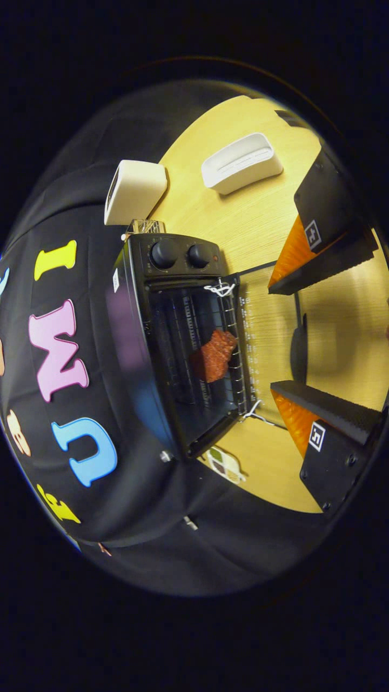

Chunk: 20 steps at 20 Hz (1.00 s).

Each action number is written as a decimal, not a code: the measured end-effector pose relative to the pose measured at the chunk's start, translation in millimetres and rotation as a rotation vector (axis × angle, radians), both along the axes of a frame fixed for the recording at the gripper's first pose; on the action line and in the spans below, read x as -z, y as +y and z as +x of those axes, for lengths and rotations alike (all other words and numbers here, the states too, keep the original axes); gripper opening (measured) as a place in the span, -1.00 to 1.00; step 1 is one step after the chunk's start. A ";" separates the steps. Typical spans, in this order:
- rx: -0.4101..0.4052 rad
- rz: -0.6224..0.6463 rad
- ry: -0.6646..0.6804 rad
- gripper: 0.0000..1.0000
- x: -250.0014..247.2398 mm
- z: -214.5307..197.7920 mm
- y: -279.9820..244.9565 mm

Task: Open the toaster oven, put the food inside, and close the toaster oven door.

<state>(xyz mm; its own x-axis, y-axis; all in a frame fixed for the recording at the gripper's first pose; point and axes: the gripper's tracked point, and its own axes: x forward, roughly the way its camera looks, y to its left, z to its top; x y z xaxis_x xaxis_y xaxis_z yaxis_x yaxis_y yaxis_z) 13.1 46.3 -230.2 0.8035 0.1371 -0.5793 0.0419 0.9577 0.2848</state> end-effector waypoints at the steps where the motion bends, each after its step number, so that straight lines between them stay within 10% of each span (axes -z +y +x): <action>1: -0.023 -0.017 0.021 0.97 4.2 -8.2 3.0; 20: -0.205 -0.215 0.167 0.98 87.1 -13.7 30.4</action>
